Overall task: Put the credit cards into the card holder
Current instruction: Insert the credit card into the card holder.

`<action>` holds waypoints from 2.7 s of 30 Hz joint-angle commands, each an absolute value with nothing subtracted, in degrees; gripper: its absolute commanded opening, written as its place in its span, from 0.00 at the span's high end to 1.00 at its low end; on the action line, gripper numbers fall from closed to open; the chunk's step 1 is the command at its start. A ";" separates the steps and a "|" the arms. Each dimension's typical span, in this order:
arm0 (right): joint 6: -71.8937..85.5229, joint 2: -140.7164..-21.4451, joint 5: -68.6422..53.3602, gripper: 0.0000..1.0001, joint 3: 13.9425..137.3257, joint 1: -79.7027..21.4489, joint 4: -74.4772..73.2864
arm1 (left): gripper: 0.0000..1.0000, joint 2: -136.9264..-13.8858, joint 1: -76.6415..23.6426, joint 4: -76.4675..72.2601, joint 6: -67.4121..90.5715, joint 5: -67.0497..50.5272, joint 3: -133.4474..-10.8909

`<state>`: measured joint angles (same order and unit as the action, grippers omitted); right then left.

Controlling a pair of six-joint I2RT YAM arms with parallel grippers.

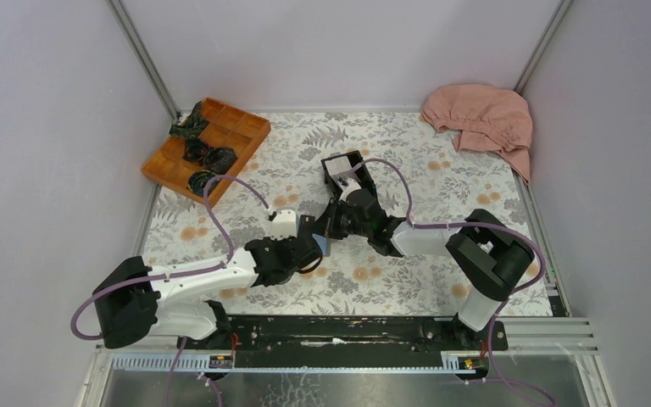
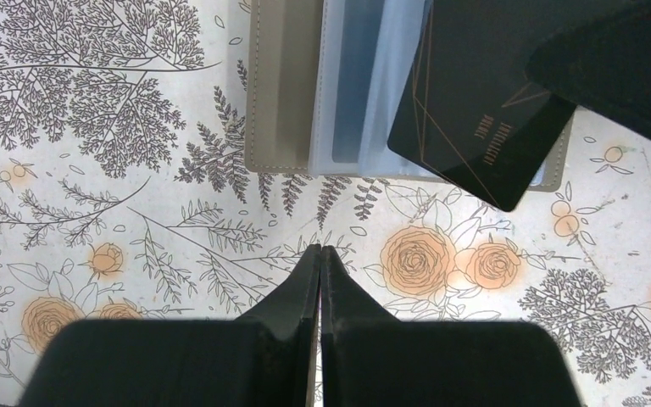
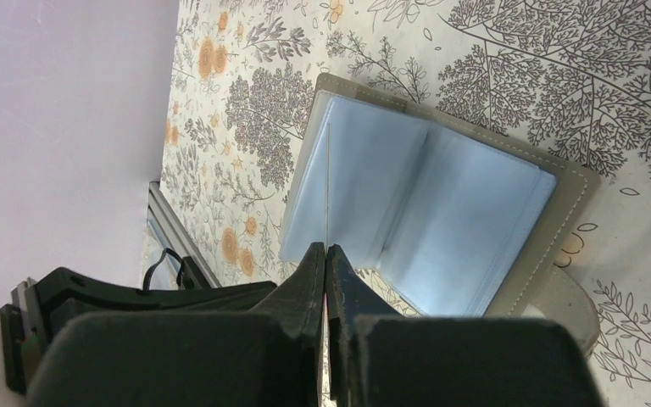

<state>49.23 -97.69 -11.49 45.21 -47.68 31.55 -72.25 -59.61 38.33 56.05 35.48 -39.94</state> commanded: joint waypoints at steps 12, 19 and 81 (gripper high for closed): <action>49.22 -103.51 -11.72 1.00 49.55 -48.51 34.54 | 1.00 -70.78 -61.08 42.93 57.35 41.71 -45.72; 49.45 -105.25 -12.00 1.00 49.82 -48.47 35.40 | 1.00 -75.22 -59.62 38.55 55.71 42.73 -45.91; 63.05 -106.92 -11.14 1.00 40.83 -46.56 46.46 | 1.00 -87.07 -48.36 13.16 56.04 36.47 -31.81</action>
<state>59.24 -106.10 -11.53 41.25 -47.55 41.98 -84.75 -47.13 9.47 54.39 40.97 -33.74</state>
